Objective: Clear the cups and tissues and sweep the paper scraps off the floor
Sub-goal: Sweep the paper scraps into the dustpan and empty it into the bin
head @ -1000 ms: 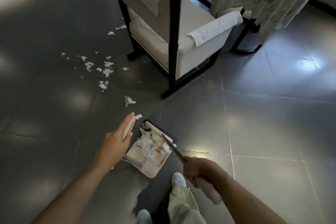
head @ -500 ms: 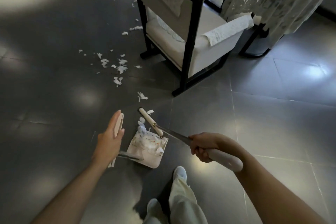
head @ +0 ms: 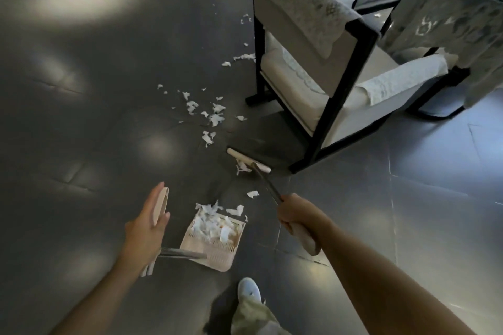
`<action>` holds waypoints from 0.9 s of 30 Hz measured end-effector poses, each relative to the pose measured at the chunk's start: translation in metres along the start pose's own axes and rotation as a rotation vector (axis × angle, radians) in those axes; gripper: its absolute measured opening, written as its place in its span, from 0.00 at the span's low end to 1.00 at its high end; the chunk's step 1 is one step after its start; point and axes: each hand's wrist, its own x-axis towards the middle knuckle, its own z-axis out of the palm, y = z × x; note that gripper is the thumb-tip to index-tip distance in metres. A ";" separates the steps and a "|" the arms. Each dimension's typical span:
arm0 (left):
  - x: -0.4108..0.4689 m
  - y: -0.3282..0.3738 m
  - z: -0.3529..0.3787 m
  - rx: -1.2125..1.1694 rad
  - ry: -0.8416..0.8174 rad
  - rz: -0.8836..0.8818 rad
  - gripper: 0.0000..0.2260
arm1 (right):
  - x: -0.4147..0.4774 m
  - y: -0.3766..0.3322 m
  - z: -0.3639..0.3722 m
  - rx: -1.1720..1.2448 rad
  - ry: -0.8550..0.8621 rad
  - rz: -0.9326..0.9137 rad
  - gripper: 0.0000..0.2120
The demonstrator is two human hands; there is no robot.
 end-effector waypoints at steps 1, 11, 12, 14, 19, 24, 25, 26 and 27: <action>0.010 0.000 -0.002 0.000 -0.012 0.008 0.27 | 0.013 -0.009 -0.005 -0.005 0.014 0.005 0.07; 0.073 0.001 -0.010 0.054 -0.101 0.102 0.29 | 0.052 -0.028 0.012 -0.260 -0.197 0.054 0.12; 0.075 0.000 -0.010 0.054 -0.103 0.112 0.29 | 0.045 -0.027 0.021 -0.264 -0.208 0.071 0.12; 0.075 -0.003 -0.008 0.046 -0.098 0.136 0.29 | 0.026 -0.026 0.042 -0.237 -0.213 0.075 0.16; 0.063 -0.019 -0.015 0.052 -0.069 0.175 0.28 | -0.025 -0.039 0.082 0.020 -0.394 0.071 0.05; 0.050 -0.043 -0.048 0.053 -0.051 0.220 0.27 | -0.059 -0.081 0.107 0.046 -0.416 0.071 0.09; 0.048 -0.048 -0.058 0.053 -0.017 0.239 0.27 | -0.065 -0.090 0.107 0.093 -0.417 0.060 0.10; 0.048 -0.051 -0.068 0.047 0.021 0.244 0.27 | -0.072 -0.100 0.107 0.135 -0.387 0.036 0.11; 0.050 -0.054 -0.079 0.032 0.058 0.237 0.27 | -0.076 -0.109 0.104 0.182 -0.338 0.009 0.11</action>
